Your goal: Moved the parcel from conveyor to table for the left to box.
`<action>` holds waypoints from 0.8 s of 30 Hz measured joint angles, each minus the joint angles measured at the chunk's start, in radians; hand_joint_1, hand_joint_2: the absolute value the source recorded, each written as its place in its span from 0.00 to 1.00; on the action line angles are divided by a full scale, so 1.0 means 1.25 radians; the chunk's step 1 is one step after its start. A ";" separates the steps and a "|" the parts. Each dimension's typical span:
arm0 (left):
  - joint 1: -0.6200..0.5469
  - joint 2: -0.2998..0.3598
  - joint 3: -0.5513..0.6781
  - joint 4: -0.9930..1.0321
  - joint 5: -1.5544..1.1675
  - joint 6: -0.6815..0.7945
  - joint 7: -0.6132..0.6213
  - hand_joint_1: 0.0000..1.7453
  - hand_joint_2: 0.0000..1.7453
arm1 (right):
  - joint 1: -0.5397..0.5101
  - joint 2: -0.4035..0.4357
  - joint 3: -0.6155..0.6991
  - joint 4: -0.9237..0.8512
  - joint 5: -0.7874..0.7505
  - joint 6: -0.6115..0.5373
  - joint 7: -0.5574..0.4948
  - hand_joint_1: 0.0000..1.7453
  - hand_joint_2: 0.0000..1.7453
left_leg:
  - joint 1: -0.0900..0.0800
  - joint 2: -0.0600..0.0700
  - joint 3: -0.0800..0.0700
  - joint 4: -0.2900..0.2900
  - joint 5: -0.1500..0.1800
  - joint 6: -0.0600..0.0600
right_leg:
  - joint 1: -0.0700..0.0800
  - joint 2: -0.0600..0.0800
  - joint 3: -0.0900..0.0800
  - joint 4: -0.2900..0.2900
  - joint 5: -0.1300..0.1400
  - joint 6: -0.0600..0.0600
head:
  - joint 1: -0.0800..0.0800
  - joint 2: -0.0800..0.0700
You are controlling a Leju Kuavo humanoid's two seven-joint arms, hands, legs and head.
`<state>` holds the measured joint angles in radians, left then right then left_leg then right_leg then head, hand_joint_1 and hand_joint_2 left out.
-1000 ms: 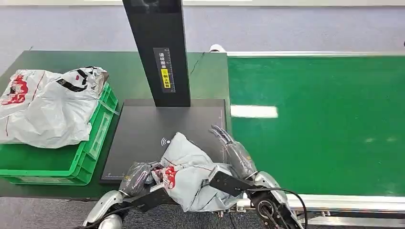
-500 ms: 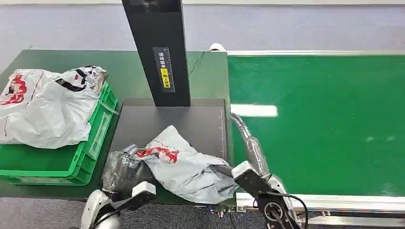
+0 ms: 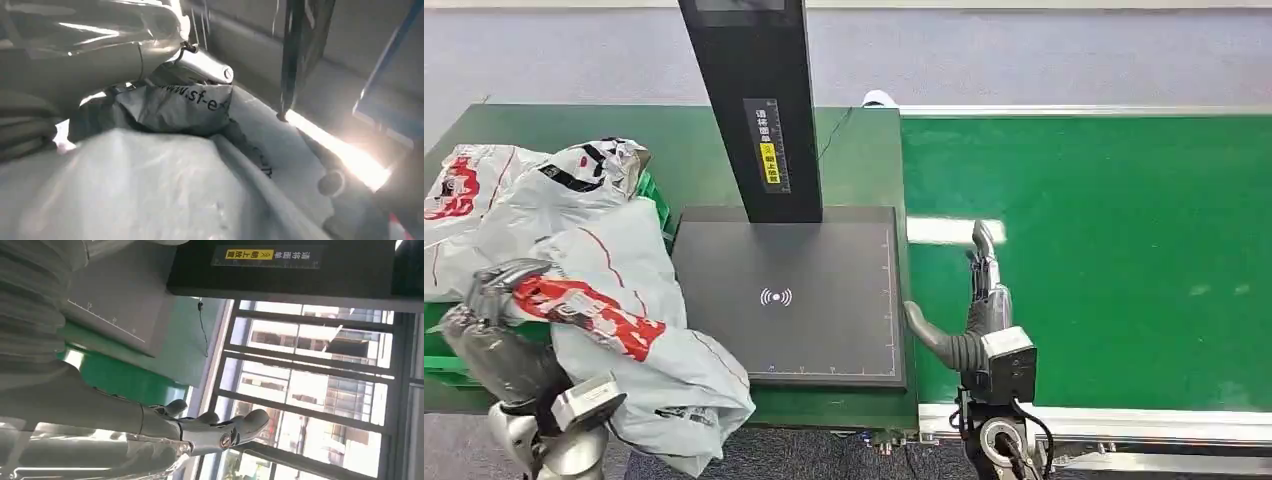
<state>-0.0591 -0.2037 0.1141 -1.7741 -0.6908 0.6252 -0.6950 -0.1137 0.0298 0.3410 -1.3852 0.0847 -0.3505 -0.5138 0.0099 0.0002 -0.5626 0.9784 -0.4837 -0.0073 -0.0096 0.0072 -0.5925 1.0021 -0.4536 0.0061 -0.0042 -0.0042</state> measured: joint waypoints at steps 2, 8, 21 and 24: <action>-0.007 -0.009 0.023 -0.028 -0.012 0.000 0.000 1.00 1.00 | 0.003 0.000 0.000 0.001 -0.008 -0.008 -0.005 0.00 1.00 | 0.000 0.000 0.000 0.000 0.000 0.000 | 0.000 0.000 0.000 0.000 0.000 0.000 | 0.000 0.000; -0.057 -0.033 0.142 -0.043 -0.070 0.000 -0.001 1.00 1.00 | 0.027 -0.001 0.000 -0.001 -0.016 -0.036 -0.009 0.00 1.00 | 0.000 0.000 0.000 0.000 0.000 0.000 | 0.000 0.000 0.000 0.000 0.000 0.000 | 0.000 0.000; -0.231 -0.037 0.443 0.218 -0.258 0.000 0.078 1.00 1.00 | 0.058 -0.006 -0.001 -0.027 -0.004 -0.048 0.009 0.00 1.00 | 0.000 0.000 0.000 0.000 0.000 0.000 | 0.000 0.000 0.000 0.000 0.000 0.000 | 0.000 0.000; -0.241 -0.035 0.468 0.244 -0.274 0.000 0.090 1.00 1.00 | 0.059 -0.007 -0.002 -0.027 -0.002 -0.047 0.011 0.00 1.00 | 0.000 0.000 0.000 0.000 0.000 0.000 | 0.000 0.000 0.000 0.000 0.000 0.000 | 0.001 0.000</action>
<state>-0.3600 -0.2480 0.6985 -1.4690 -1.0327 0.6252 -0.5821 -0.0401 0.0210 0.3391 -1.4191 0.0816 -0.4093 -0.5005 0.0104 0.0006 -0.5628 0.9786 -0.4834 -0.0077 -0.0091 0.0078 -0.5929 1.0022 -0.4535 0.0060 -0.0034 -0.0042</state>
